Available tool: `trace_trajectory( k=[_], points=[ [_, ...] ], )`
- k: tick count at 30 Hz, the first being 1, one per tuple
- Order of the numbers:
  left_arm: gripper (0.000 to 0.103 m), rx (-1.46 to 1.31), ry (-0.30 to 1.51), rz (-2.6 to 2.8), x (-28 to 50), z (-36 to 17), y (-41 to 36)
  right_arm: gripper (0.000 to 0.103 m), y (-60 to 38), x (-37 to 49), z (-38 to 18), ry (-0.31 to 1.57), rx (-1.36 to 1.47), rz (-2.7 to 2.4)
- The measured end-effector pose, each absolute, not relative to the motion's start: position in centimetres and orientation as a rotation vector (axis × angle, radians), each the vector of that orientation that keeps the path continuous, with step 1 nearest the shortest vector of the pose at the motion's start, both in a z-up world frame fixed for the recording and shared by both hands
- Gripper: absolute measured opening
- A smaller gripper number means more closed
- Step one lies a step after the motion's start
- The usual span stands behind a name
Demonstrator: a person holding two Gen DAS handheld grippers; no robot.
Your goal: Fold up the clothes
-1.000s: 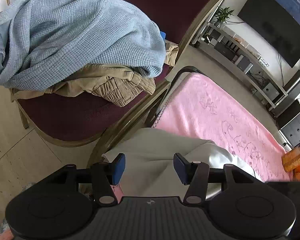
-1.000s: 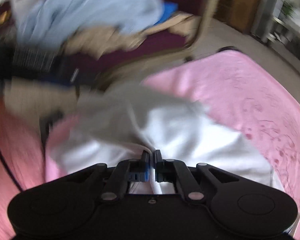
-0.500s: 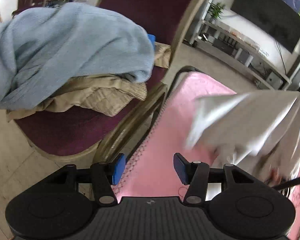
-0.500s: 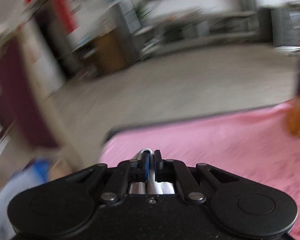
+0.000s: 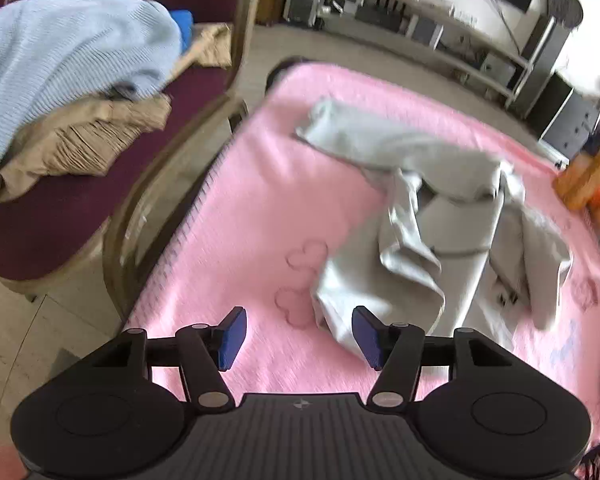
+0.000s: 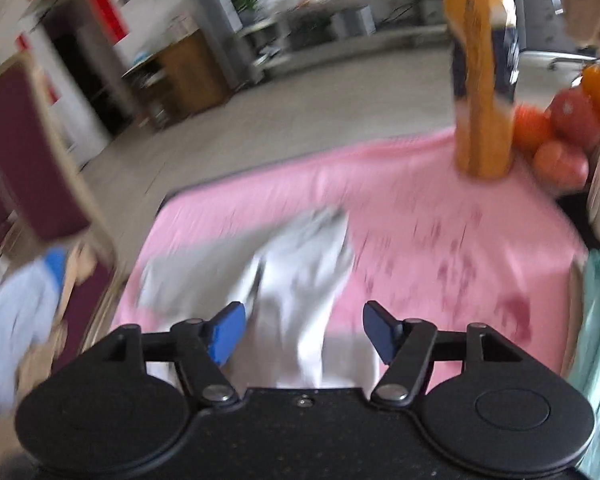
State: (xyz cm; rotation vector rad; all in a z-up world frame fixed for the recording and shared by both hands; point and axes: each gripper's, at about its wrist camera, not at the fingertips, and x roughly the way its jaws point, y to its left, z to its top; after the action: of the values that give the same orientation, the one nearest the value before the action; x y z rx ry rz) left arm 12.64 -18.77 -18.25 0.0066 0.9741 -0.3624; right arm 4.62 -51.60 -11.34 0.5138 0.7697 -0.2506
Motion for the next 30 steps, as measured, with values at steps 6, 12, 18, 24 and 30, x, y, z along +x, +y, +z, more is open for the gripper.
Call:
trace_trajectory(
  k=[6,12,18,24,30],
  points=[
    [0.061,0.168,0.95,-0.339,12.5,-19.7,-22.3,0.067,-50.3,2.4,-16.4,0.775,0.547,-0.135],
    [0.063,0.302,0.878,-0.292,13.8,-21.3,-25.3,0.077,-47.6,4.7,-19.3,0.867,0.381,-0.072],
    [0.046,0.414,0.796,-0.323,13.4,-22.5,-27.3,0.076,-42.6,6.3,-20.4,0.852,0.005,-0.059],
    [0.001,0.452,0.725,-0.337,12.3,-22.0,-27.9,0.004,-44.6,5.9,-20.0,0.815,0.091,-0.178],
    [0.001,0.201,0.671,-0.369,11.6,-15.0,-23.6,0.004,-49.1,0.4,-14.5,0.652,0.617,-0.122]
  ],
)
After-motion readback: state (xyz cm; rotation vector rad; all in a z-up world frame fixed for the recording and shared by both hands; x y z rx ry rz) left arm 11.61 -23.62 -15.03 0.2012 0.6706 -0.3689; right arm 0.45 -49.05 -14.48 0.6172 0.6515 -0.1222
